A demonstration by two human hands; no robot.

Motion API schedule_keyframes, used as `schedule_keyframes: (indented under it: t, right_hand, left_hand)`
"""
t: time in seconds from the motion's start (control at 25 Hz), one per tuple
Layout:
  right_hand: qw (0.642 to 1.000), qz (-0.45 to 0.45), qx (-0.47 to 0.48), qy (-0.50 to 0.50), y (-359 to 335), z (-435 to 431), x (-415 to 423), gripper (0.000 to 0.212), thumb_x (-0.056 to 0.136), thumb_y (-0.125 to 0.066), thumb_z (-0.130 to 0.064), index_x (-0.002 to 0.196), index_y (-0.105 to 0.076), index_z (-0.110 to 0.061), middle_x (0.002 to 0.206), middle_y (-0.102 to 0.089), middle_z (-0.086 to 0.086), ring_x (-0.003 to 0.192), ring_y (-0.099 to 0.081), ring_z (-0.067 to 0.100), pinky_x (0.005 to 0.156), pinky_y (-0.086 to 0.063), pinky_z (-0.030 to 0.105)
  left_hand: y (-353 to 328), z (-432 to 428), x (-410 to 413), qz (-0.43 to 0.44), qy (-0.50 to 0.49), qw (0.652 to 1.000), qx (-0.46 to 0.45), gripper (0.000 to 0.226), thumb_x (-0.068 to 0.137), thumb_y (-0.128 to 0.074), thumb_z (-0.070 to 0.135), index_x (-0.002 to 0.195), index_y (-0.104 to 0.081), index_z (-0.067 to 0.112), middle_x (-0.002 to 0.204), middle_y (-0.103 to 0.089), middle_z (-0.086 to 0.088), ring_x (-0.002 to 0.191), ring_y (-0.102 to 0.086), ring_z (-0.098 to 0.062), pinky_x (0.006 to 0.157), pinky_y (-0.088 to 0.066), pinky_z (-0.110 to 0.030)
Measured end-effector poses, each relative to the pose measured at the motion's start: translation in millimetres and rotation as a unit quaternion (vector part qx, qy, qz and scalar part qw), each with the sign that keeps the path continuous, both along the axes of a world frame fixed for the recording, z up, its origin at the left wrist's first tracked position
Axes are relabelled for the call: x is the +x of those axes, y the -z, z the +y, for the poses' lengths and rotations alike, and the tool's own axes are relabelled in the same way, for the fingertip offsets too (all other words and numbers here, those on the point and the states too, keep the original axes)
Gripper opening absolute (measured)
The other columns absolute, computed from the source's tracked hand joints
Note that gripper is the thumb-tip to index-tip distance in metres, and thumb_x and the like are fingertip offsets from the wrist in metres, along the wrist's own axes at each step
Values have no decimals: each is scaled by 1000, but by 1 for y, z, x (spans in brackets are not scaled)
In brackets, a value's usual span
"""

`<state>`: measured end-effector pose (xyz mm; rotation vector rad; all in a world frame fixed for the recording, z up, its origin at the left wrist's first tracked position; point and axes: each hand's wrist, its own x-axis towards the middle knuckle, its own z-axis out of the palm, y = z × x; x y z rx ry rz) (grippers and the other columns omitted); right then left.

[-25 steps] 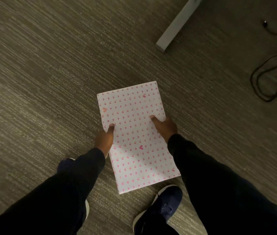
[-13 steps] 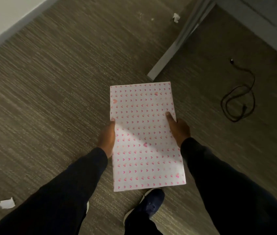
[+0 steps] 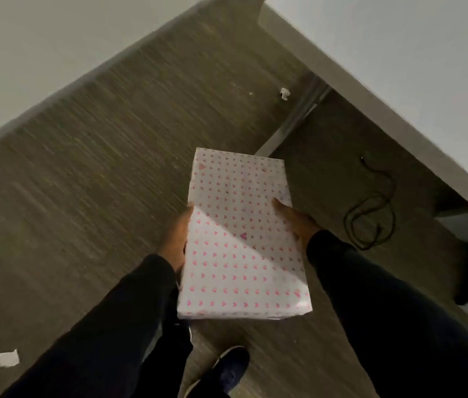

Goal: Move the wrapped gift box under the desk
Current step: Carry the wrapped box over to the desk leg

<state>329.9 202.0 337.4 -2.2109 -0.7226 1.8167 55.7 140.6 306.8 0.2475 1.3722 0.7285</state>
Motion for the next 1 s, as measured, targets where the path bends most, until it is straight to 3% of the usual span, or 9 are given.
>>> schedule_keyframes:
  t: [0.08,0.16,0.24,0.36,0.44,0.56,0.76,0.88,1.0]
  right_hand:
    - [1000,3,3,7,12,18,-2,73,61,-76,-83,106,-62,-27,106,-71,1,94,-68,24,92,-54,45]
    - [1000,11,6,17,29,34,-2,87,55,-82,-80,118,-62,-23,112,-71,4,98,-68,26,94,-54,45]
    - [1000,0,1,26,57,52,2,113,45,-87,-79,137,-55,-21,122,-69,8,107,-67,32,101,-52,53]
    - [998,-37,14,48,110,78,31,125,41,-90,-76,144,-49,-18,131,-65,13,113,-64,35,102,-50,57]
    - [996,-64,34,60,152,95,65,126,38,-91,-77,141,-53,-16,126,-68,13,110,-66,37,101,-50,59]
    - [990,-88,82,68,212,121,112,120,40,-90,-77,138,-57,-16,116,-71,9,105,-68,34,98,-54,55]
    - [984,-69,133,96,297,142,182,83,64,-88,-65,127,-63,-18,103,-73,3,94,-71,25,71,-57,36]
    - [982,-60,138,118,338,154,221,104,49,-91,-72,135,-60,-22,121,-73,6,106,-71,31,94,-57,50]
    - [978,-59,160,122,362,164,250,113,44,-90,-77,139,-57,-25,125,-72,6,108,-71,33,100,-53,57]
  left_hand:
    - [3,19,3,-26,-24,999,-17,50,91,-68,52,129,-63,18,115,-76,-14,98,-75,-34,75,-62,-49]
    - [11,39,5,-29,-20,999,-19,50,89,-74,43,131,-59,20,116,-74,-15,97,-74,-38,67,-62,-46]
    - [40,61,10,-12,19,1000,-4,51,88,-75,40,133,-58,23,114,-73,-12,94,-73,-34,59,-60,-38]
    - [98,92,39,-32,89,995,-4,46,86,-75,48,125,-57,32,111,-70,-5,96,-68,-27,69,-56,-40]
    - [149,115,75,-64,136,989,3,54,80,-78,57,124,-54,36,117,-67,-3,102,-65,-24,79,-56,-42]
    - [234,144,131,-37,148,986,67,104,63,-87,63,150,-36,36,143,-56,-2,124,-58,-27,100,-51,-51]
    - [333,169,206,-19,137,977,160,98,75,-86,44,153,-28,33,146,-51,1,130,-54,-26,104,-49,-53]
    - [369,186,238,11,148,969,197,94,81,-83,38,155,-25,33,147,-49,2,131,-52,-24,104,-49,-50]
    - [394,203,262,36,179,960,212,101,78,-84,40,157,-22,35,153,-46,0,137,-49,-27,109,-45,-57]
